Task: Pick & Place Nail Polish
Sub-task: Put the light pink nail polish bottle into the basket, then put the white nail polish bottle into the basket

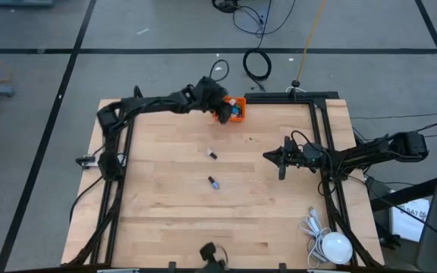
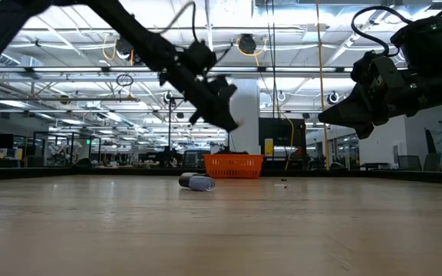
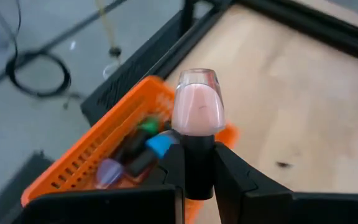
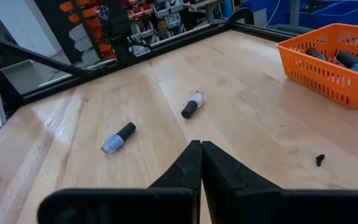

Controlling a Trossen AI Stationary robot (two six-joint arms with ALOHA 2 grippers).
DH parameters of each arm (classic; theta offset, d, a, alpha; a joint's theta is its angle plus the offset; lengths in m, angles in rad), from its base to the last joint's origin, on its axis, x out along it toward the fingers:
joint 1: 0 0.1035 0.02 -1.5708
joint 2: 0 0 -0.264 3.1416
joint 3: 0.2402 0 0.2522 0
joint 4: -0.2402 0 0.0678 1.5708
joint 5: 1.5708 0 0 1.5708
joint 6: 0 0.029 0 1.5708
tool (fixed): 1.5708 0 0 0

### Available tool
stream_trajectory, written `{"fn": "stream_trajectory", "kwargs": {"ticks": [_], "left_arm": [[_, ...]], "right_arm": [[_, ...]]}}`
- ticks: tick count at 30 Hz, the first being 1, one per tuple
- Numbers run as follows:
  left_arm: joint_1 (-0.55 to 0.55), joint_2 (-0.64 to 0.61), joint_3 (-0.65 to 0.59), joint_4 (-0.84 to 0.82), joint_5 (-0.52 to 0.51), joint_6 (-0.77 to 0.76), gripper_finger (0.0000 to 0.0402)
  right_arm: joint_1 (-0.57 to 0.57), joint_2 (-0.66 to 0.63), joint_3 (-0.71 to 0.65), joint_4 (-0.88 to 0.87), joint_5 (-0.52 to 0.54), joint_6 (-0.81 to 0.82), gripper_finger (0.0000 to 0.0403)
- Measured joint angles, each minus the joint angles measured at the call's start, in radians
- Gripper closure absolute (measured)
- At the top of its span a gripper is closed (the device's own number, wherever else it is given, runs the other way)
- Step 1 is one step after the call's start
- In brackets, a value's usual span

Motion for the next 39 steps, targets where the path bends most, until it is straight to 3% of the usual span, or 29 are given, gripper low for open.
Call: {"fn": "stream_trajectory", "kwargs": {"ticks": [10,18,23,29,39], "left_arm": [[0.071,0.119,0.032,-0.031,0.001,-0.125,0.0362],[0.058,0.11,0.033,-0.028,-0.048,-0.112,0.0219],[0.058,0.102,0.033,-0.053,-0.034,-0.023,0.0137],[0.042,-0.002,0.033,-0.195,-0.03,0.074,0.0089],[-0.075,-0.179,0.032,-0.583,-0.02,0.176,0.008]], "right_arm": [[0.0,0.0,0.0,0.0,-0.003,0.002,0.0403],[0.0,0.0,0.0,0.0,-0.003,-0.006,0.0403],[0.0,0.0,0.0,0.0,-0.003,-0.006,0.0403],[0.0,0.0,0.0,0.0,-0.003,-0.006,0.0403],[0.0,0.0,0.0,0.0,-0.003,-0.006,0.0403]]}}
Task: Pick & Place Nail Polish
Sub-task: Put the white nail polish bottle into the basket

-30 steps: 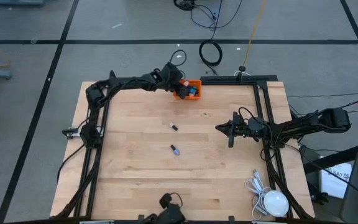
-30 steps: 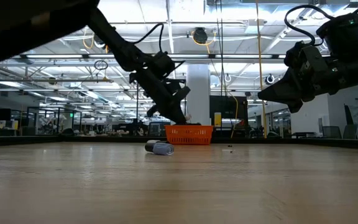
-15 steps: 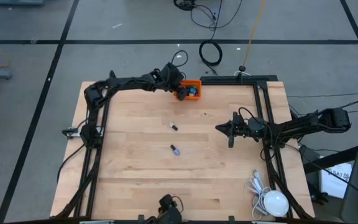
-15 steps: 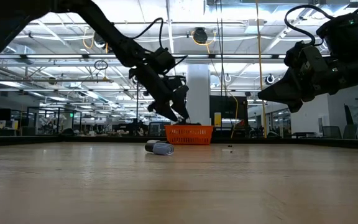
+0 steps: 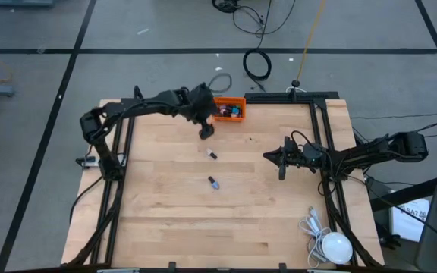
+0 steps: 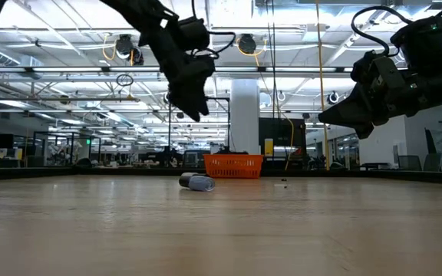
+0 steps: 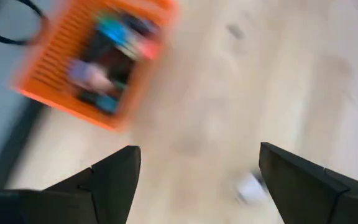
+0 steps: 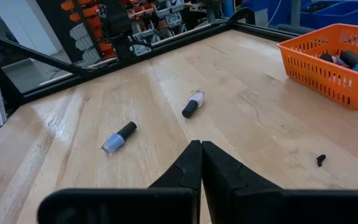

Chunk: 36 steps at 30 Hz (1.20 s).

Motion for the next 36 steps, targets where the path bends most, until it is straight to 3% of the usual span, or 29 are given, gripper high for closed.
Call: {"fn": "stream_trajectory", "kwargs": {"ticks": [7,17,20,27,36], "left_arm": [[-0.142,0.003,-0.11,-0.024,0.065,0.074,0.008],[-0.286,0.005,-0.339,0.335,-0.132,0.344,0.008],[-0.295,0.005,-0.363,0.4,-0.131,0.35,0.008],[-0.277,0.006,-0.368,0.383,-0.087,0.324,0.008],[-0.241,0.114,-0.348,0.375,-0.008,0.328,0.0089]], "right_arm": [[0.0,0.0,0.0,0.0,0.0,0.0,0.0403],[0.0,0.0,0.0,0.0,0.0,0.0,0.0403],[0.0,0.0,0.0,0.0,0.0,0.008,0.0403],[0.0,0.0,0.0,0.0,0.0,0.01,0.0403],[0.0,0.0,0.0,0.008,0.0,0.011,0.0403]]}}
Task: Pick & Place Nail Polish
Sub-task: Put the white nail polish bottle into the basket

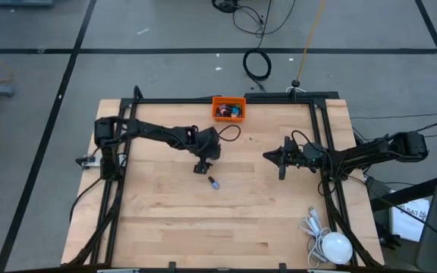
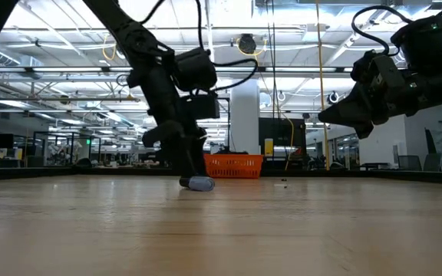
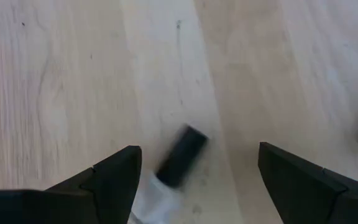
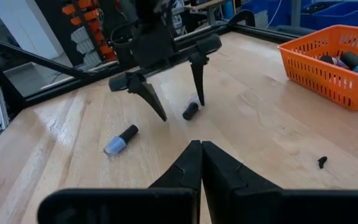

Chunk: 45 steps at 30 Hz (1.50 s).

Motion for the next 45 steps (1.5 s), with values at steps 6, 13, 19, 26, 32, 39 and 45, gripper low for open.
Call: {"fn": "stream_trajectory", "kwargs": {"ticks": [6,13,19,26,32,39,45], "left_arm": [[0.021,0.032,0.016,-0.002,0.03,0.003,0.0142],[0.043,0.032,0.016,-0.049,0.038,-0.077,0.0222],[0.044,0.031,0.016,-0.068,0.035,-0.082,0.0292],[0.045,0.031,0.016,-0.069,0.019,-0.121,0.0363],[0.046,0.032,0.015,-0.058,-0.056,-0.26,0.0365],[0.042,-0.011,0.007,-0.039,-0.043,-0.292,0.0366],[0.04,-0.155,0.011,0.076,0.066,-0.32,0.0366]], "right_arm": [[0.0,0.0,0.0,0.001,0.0,0.0,0.0403],[0.0,0.0,0.0,0.0,0.0,0.0,0.0403],[0.0,0.0,0.0,-0.001,0.0,0.0,0.0403],[0.0,0.0,0.0,-0.001,0.0,0.0,0.0403],[0.0,0.0,0.0,-0.001,0.0,0.0,0.0403],[0.0,0.0,0.0,-0.001,0.0,0.0,0.0403],[0.0,0.0,0.0,-0.001,0.0,0.0,0.0403]]}}
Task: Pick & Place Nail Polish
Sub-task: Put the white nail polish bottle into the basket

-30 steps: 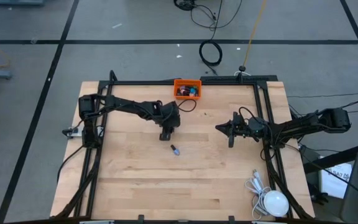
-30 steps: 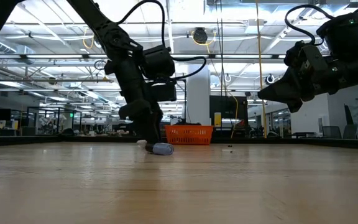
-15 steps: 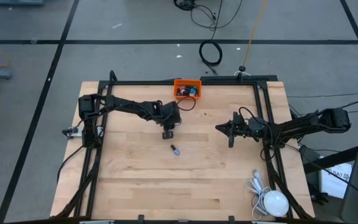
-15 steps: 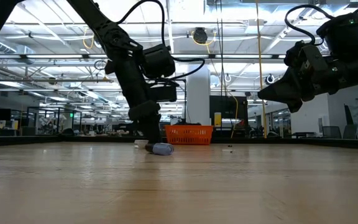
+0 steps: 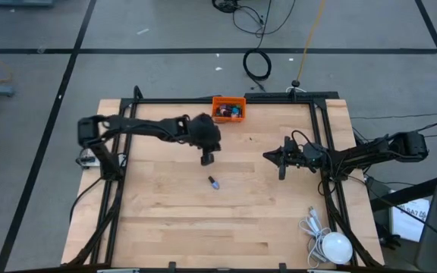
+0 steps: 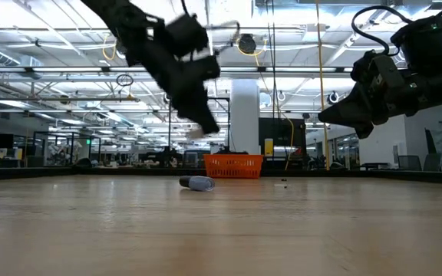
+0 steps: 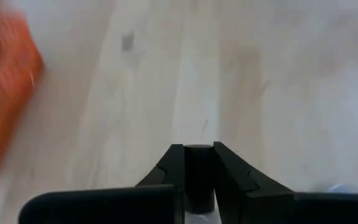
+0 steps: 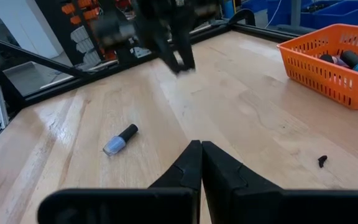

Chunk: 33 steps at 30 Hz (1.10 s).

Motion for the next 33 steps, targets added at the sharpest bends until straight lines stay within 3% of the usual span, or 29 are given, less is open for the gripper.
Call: {"fn": "stream_trajectory", "kwargs": {"ticks": [4,10,15,17,27,33], "left_arm": [[-0.006,-0.114,0.0,0.109,0.121,-0.027,0.0366],[-0.046,-0.22,0.002,0.308,0.407,-0.087,0.0366],[-0.104,-0.232,0.002,0.495,0.692,-0.269,0.0366],[-0.135,-0.231,0.002,0.571,0.762,-0.355,0.0366],[-0.269,-0.233,0.002,0.867,0.794,-0.416,0.0366],[-0.281,-0.233,0.002,0.899,0.8,-0.442,0.0366]], "right_arm": [[0.0,0.0,0.0,-0.003,0.0,0.0,0.0403],[0.0,0.0,0.0,-0.007,0.0,-0.001,0.0403],[0.0,0.0,0.0,-0.007,0.0,-0.003,0.0403],[0.0,0.0,0.0,-0.007,0.0,-0.003,0.0403],[0.0,0.0,0.0,-0.007,0.0,-0.003,0.0403],[0.0,0.0,0.0,-0.007,0.0,-0.003,0.0403]]}}
